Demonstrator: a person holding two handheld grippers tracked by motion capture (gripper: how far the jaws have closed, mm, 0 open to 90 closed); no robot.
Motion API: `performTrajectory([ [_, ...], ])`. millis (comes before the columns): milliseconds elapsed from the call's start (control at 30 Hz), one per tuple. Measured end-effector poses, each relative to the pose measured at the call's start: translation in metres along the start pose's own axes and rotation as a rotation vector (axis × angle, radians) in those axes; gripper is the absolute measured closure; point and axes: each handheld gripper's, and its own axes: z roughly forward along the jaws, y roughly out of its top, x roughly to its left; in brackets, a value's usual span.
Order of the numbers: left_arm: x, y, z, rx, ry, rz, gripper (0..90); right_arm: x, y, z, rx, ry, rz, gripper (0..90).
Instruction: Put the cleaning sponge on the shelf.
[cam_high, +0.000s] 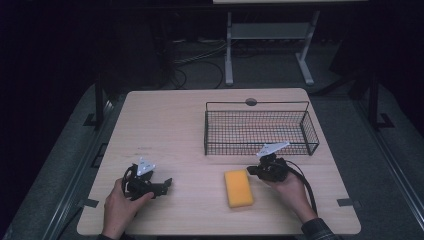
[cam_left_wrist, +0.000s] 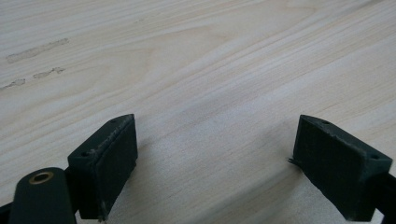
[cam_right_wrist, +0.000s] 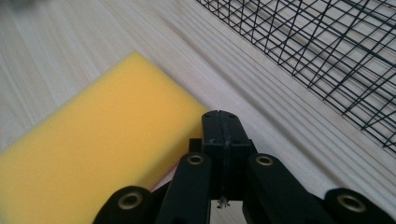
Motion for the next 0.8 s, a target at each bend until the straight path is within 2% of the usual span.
performTrajectory([
  [800,0.000,0.000,0.000,0.000,0.000,0.000,12.9,0.011,0.012,0.013,0.000,0.025,-0.021,89.8],
])
